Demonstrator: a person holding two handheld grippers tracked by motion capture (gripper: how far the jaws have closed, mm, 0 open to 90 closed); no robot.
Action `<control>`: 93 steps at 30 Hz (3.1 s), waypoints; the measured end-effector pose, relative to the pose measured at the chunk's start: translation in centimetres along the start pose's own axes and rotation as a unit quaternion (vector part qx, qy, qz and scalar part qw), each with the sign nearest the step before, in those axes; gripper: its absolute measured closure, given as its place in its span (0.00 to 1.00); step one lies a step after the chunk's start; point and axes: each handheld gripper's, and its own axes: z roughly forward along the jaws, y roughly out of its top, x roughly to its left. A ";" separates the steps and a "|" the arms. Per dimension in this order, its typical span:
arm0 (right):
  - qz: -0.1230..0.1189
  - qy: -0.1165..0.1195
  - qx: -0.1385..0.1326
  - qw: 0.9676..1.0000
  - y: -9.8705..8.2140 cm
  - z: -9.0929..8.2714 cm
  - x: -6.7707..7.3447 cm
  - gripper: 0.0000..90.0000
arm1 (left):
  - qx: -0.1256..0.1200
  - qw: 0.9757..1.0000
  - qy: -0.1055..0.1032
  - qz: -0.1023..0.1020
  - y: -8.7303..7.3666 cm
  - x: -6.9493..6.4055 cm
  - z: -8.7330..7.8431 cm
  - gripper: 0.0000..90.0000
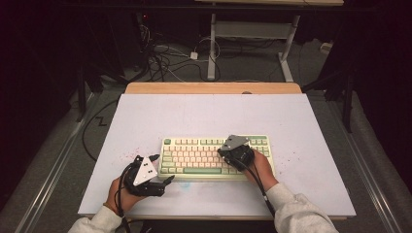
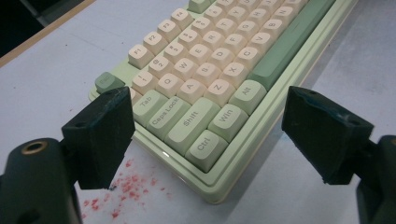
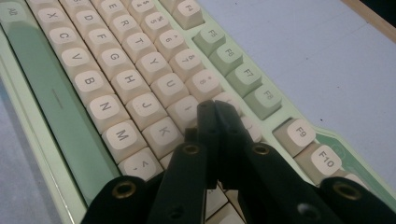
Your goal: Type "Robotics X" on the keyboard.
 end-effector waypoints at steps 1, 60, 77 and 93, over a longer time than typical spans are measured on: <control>0.000 0.000 0.001 1.000 0.1 0.1 0.0 1.00 | 0.000 1.000 0.000 0.000 0.0 0.0 0.0 0.19; 0.000 0.001 -0.090 0.996 -1.5 -6.6 0.5 0.96 | -0.006 1.000 0.002 -0.004 0.4 0.2 -0.3 0.23; -0.005 -0.021 -0.128 0.992 -4.2 -9.1 0.9 0.30 | -0.011 1.000 -0.006 -0.018 0.7 0.3 -0.4 0.26; -0.004 -0.063 -0.142 0.988 -6.4 -10.1 1.1 0.25 | 0.004 0.999 -0.046 -0.021 1.5 0.4 0.0 0.83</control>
